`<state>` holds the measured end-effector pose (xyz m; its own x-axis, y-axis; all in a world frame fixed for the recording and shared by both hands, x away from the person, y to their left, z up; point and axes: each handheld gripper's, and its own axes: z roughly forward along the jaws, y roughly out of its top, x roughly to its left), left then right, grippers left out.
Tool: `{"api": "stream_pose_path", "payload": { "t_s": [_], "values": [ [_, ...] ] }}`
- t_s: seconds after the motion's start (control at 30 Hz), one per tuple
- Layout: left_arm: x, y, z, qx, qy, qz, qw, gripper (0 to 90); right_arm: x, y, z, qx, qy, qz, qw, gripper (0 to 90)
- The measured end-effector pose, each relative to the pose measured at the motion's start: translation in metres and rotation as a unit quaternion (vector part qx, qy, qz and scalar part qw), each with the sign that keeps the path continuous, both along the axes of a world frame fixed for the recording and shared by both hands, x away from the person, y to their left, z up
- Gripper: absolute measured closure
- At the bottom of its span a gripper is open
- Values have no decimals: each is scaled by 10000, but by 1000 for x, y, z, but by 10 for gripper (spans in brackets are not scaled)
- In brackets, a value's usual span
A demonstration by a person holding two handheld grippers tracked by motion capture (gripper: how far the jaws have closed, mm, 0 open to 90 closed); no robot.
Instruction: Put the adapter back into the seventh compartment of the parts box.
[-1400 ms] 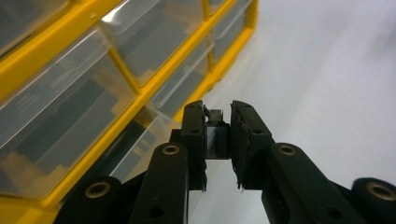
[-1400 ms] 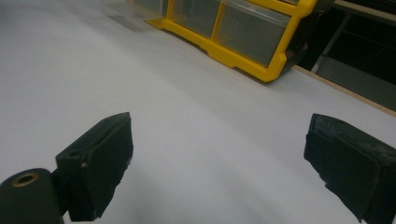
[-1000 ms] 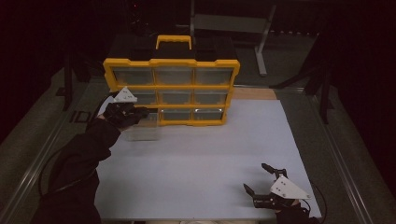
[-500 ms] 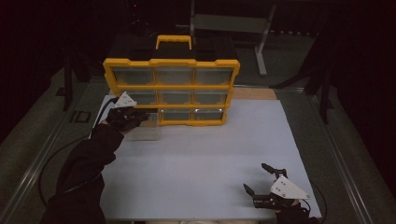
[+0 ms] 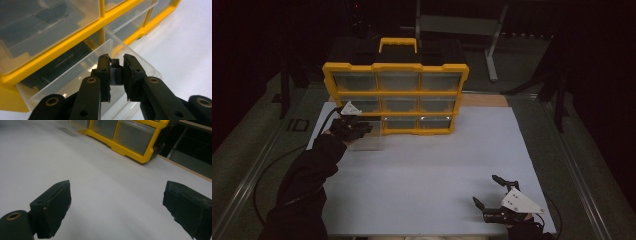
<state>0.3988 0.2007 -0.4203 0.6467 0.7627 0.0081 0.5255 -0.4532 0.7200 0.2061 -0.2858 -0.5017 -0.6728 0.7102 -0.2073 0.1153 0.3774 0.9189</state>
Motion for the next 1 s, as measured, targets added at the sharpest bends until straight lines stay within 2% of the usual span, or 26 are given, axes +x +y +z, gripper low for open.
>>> {"api": "stream_pose_path", "payload": {
  "t_s": [0.03, 0.1, 0.33, 0.5, 0.53, 0.57, 0.67, 0.73, 0.9, 0.93, 0.97, 1.0],
  "values": [
    [0, 0, 0, -41, 18, -25, 10000, 765, 0, 0, 0, 1, -1, -1, 10000, 82],
    [2, -2, 0, 33, 24, -23, 10000, 765, 0, 0, 0, 7, 1, -1, 10000, 82],
    [2, -4, 2, 62, -23, 19, 10000, 756, 0, 0, 0, 3, -21, -10, 10000, 82],
    [-1, -5, 5, 131, -78, 175, 9997, 513, 0, 0, 0, 0, -20, -13, 10000, 82],
    [-2, -5, 6, 150, -114, 213, 9996, 513, 0, 0, 0, 0, -20, -13, 10000, 82],
    [-3, -5, 7, 131, -145, 243, 9995, 412, 0, 0, 0, -3, -19, -2, 10000, 83],
    [-5, -4, 9, 134, -171, 273, 9994, 333, 0, 0, 0, -3, -12, 0, 10000, 82],
    [-7, -4, 11, 102, -181, 259, 9994, 313, 0, 0, 0, -1, -13, 1, 10000, 82],
    [-13, -3, 13, 31, -192, 155, 9997, 164, 0, 0, 0, 0, -9, -2, 10000, 82],
    [-14, -3, 14, 3, -196, 145, 9997, 164, 0, 0, 0, 0, -9, -2, 10000, 82],
    [-16, -1, 15, -74, -132, -48, 9999, 112, 0, 0, 0, -7, -22, 9, 10000, 82],
    [-16, -1, 15, -74, -132, -48, 9999, 52, 0, 0, 0, -7, -22, 9, 10000, 82]
  ]
}}
